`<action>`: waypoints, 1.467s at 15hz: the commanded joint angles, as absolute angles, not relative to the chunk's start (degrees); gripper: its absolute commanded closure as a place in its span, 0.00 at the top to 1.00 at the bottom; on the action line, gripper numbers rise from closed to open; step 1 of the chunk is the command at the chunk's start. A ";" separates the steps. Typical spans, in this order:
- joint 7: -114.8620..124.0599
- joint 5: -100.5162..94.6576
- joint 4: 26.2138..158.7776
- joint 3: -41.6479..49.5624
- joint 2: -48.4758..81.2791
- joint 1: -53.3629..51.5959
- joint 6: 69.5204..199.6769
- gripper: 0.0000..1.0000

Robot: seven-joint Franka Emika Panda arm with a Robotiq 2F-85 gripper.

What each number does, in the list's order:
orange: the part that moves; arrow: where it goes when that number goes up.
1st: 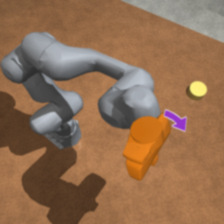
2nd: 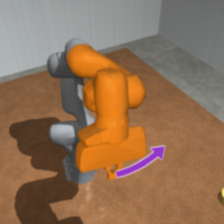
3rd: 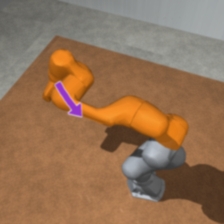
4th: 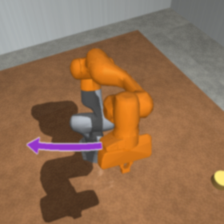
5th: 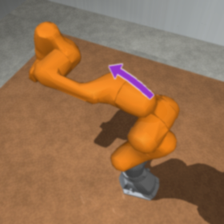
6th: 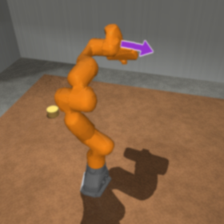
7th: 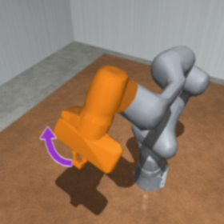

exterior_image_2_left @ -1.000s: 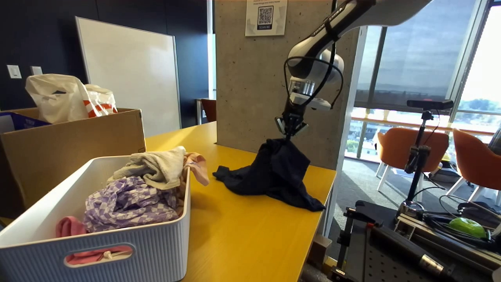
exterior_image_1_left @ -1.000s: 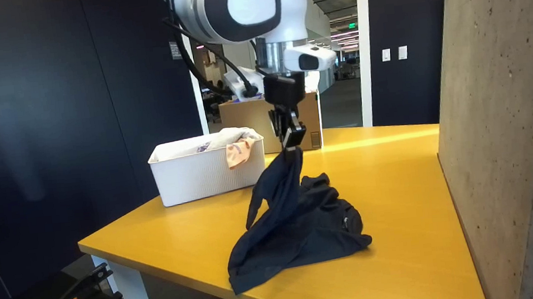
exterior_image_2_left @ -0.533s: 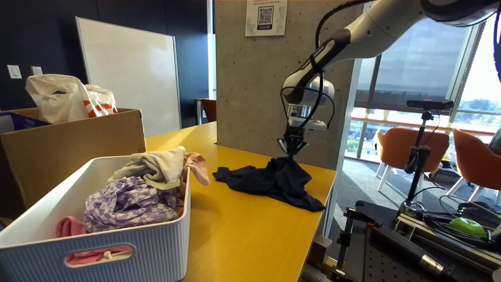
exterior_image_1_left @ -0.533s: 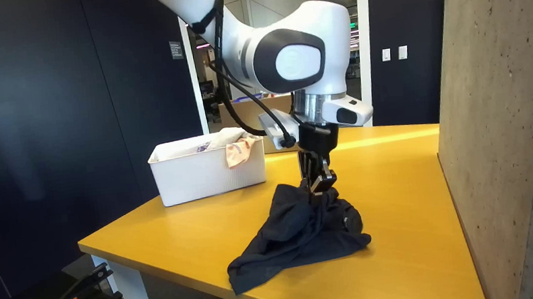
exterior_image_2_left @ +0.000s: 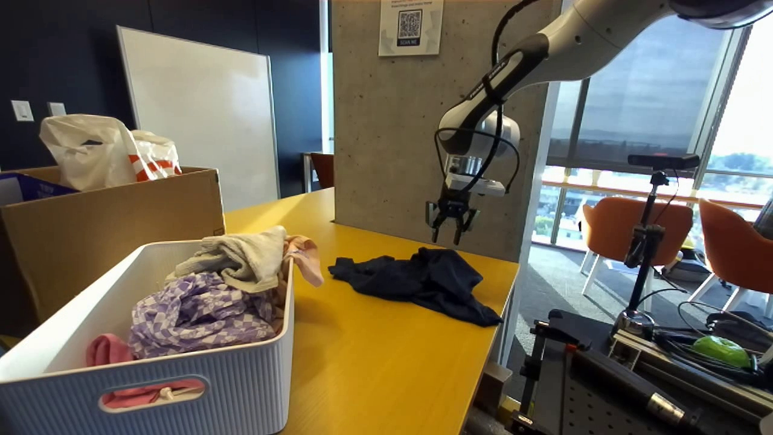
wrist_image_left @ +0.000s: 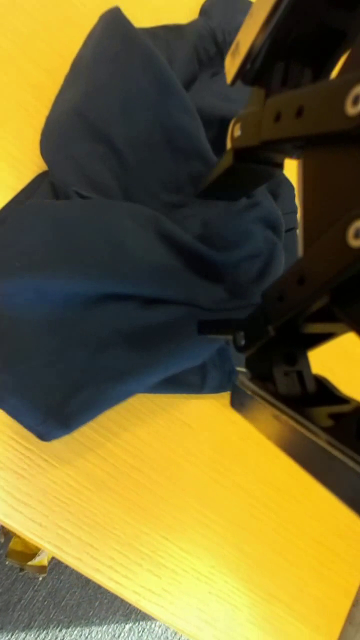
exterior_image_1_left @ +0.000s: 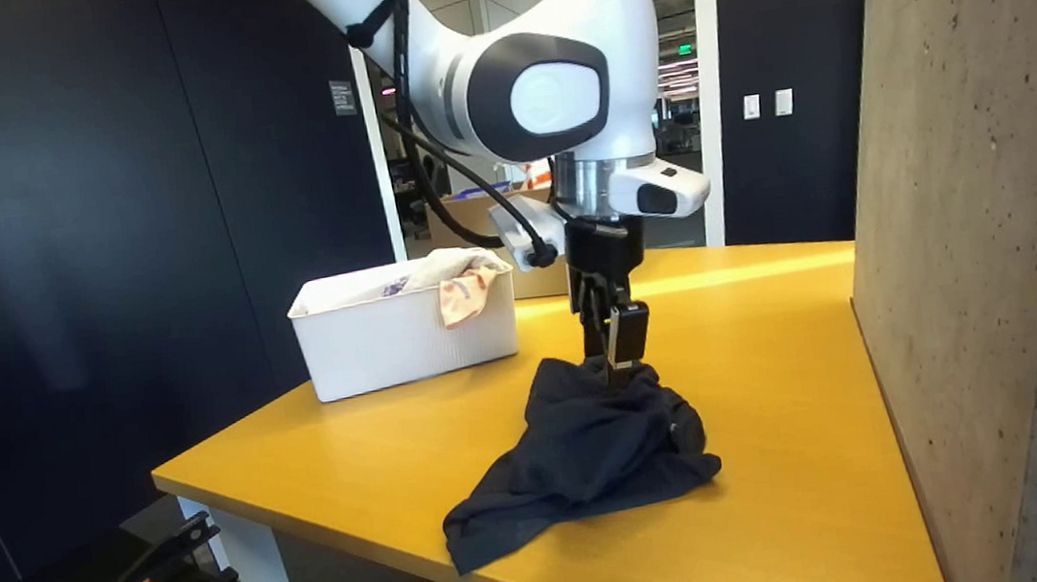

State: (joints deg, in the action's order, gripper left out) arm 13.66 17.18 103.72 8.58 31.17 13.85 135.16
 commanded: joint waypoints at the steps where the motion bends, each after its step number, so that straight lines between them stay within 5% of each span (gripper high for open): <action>1: 15.66 15.99 113.54 9.11 23.92 11.18 137.09 0.95; 16: 16.29 16.05 119.58 7.96 34.35 7.10 145.37 1.00; 17: 16.36 15.83 119.29 8.16 35.20 6.98 145.77 0.97; 18: 16.45 15.95 119.06 8.08 35.89 6.92 146.03 0.74; 20: 16.51 15.98 119.42 7.99 36.22 6.66 147.07 0.68; 22: 16.54 16.29 119.92 7.31 35.53 6.16 147.31 0.53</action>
